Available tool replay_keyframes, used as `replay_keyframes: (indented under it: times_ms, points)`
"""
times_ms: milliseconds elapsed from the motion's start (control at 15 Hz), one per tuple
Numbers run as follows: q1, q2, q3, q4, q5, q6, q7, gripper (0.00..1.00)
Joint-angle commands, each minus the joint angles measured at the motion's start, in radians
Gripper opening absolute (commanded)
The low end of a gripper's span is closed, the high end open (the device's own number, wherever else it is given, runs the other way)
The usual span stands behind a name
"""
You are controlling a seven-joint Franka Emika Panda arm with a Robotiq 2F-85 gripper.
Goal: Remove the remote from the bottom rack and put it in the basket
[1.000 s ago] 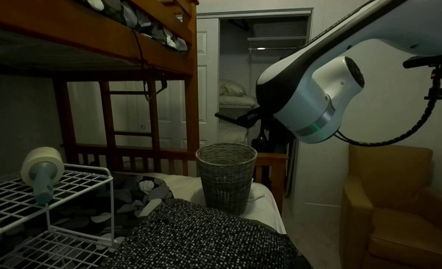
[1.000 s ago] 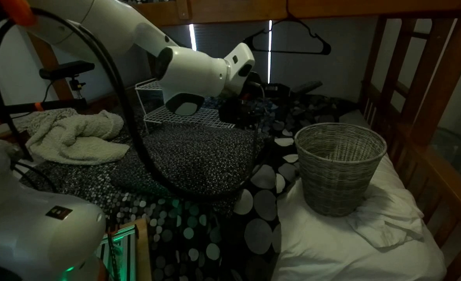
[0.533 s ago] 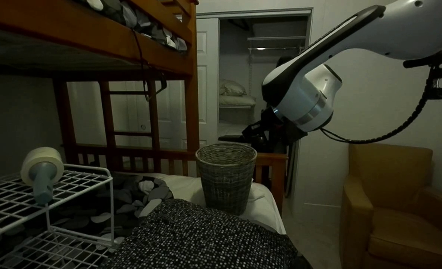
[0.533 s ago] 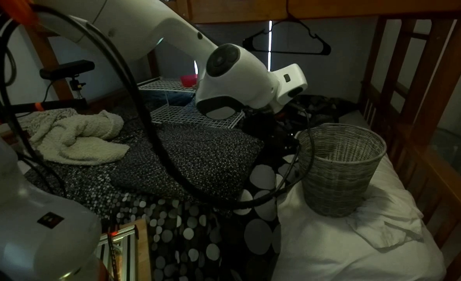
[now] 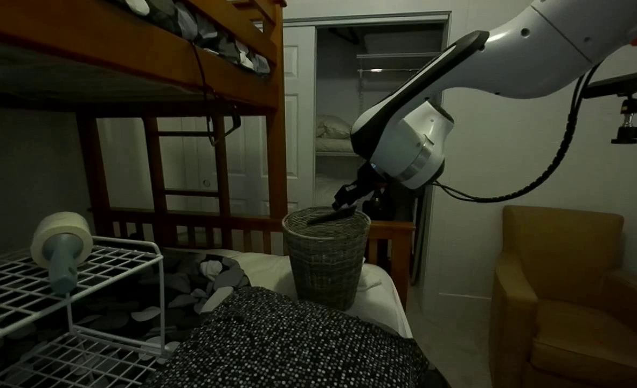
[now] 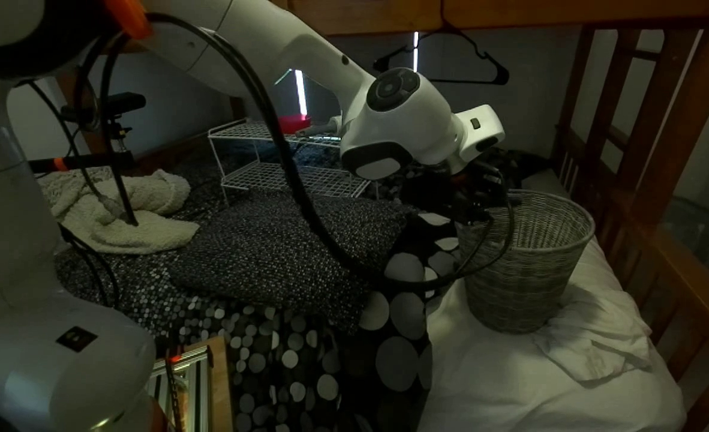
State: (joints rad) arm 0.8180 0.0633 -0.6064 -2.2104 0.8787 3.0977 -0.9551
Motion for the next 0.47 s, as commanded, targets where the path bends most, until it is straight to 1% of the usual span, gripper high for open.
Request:
replay_keyframes:
  times_ms: [0,67,200,267,333,400]
  points:
    - [-0.018,0.074,-0.012,0.047,0.025,-0.018,0.049,0.9]
    - [-0.021,0.087,-0.014,0.054,0.027,-0.01,0.064,0.99]
    - [-0.01,0.059,-0.018,0.026,0.023,0.013,0.086,1.0]
    - [0.0,0.013,-0.007,0.004,0.037,0.019,0.085,1.0]
    - [-0.01,0.073,-0.014,0.038,0.013,0.005,0.077,1.0]
    - [-0.009,0.069,-0.014,0.039,0.014,0.005,0.077,1.0]
